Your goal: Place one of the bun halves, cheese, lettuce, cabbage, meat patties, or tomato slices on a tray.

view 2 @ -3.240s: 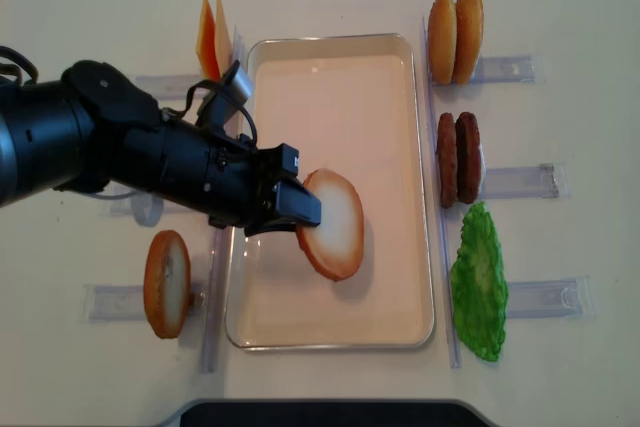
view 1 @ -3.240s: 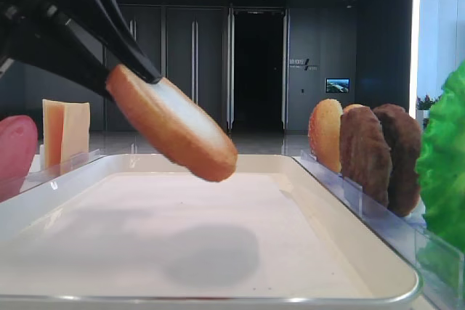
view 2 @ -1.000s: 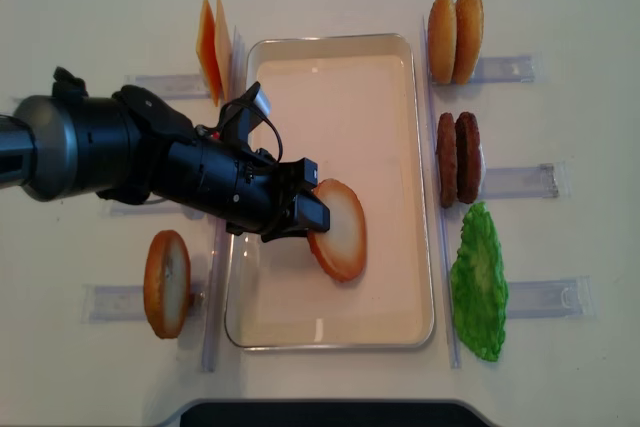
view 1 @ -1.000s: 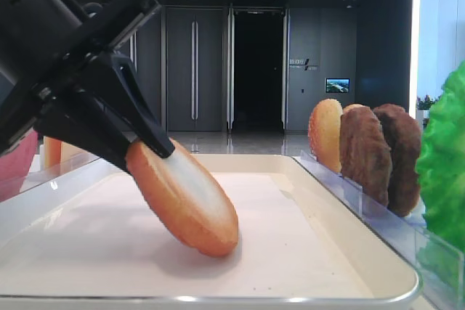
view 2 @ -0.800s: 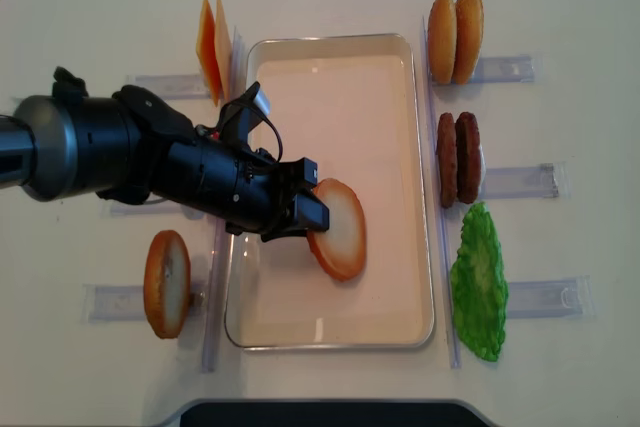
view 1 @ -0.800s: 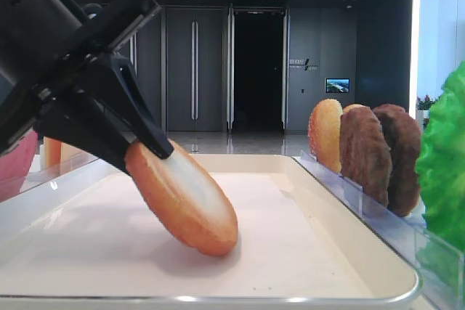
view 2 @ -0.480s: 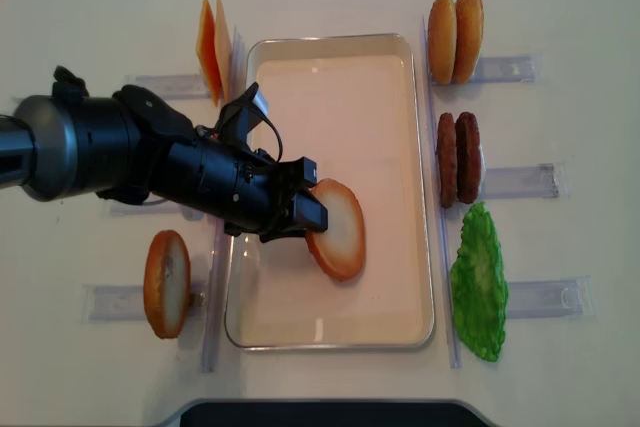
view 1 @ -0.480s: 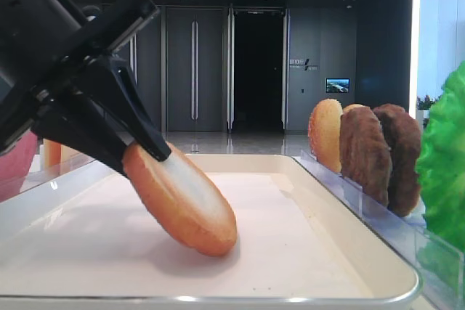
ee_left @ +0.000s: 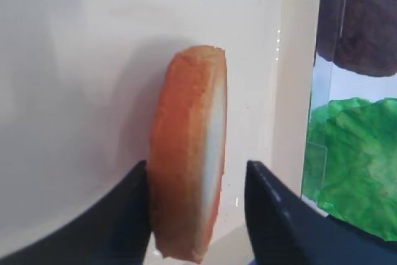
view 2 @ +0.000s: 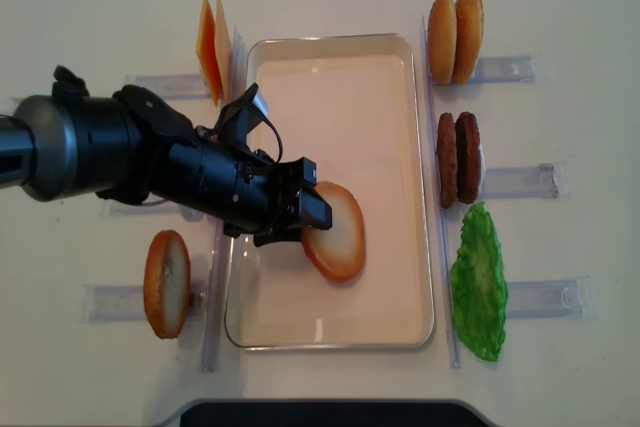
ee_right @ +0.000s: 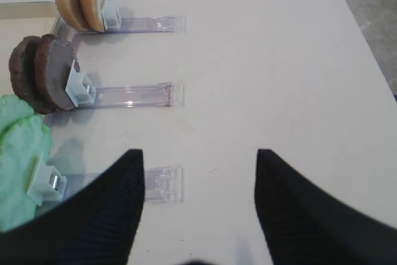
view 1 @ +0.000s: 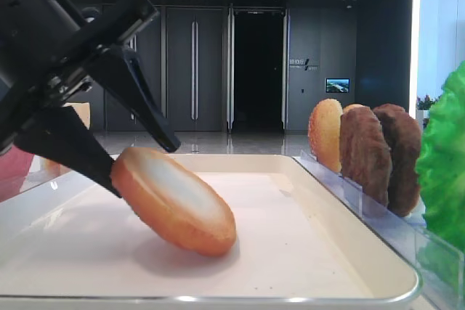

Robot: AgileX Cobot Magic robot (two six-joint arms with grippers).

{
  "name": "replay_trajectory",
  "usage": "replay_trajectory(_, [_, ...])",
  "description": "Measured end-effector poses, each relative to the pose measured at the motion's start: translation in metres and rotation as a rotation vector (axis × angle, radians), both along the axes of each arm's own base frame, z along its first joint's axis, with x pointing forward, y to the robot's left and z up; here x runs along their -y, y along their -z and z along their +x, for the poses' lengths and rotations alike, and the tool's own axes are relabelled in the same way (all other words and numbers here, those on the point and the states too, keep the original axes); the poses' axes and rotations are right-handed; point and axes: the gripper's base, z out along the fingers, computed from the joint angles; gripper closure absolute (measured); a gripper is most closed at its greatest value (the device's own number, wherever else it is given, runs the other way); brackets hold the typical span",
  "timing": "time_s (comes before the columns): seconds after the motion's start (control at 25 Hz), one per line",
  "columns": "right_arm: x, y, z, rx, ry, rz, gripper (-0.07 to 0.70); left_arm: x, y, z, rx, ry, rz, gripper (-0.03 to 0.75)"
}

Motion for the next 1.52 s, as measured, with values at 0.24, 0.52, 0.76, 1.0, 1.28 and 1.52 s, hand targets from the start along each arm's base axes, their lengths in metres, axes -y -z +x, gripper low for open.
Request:
replay_trajectory(0.24, [0.0,0.0,0.0,0.0,0.0,0.0,0.223,-0.003,0.003,-0.002,-0.037,-0.01,0.04,0.238])
replay_trajectory(0.52, [0.0,0.0,0.0,0.0,0.0,0.0,0.223,-0.005,0.004,-0.003,-0.055,-0.012,0.068,0.231])
replay_trajectory(0.76, [0.0,0.0,0.0,0.0,0.0,0.0,0.223,-0.006,0.005,-0.004,-0.063,-0.018,0.083,0.231])
replay_trajectory(1.0, [0.0,0.0,0.0,0.0,0.0,0.0,0.223,-0.012,-0.013,-0.002,0.016,-0.07,0.104,0.231])
replay_trajectory(1.28, [0.0,0.0,0.0,0.0,0.0,0.0,0.223,-0.015,-0.034,-0.006,0.079,-0.076,0.088,0.231])
replay_trajectory(1.52, [0.0,0.0,0.0,0.0,0.0,0.0,0.223,-0.018,-0.056,-0.012,0.148,-0.076,0.051,0.231])
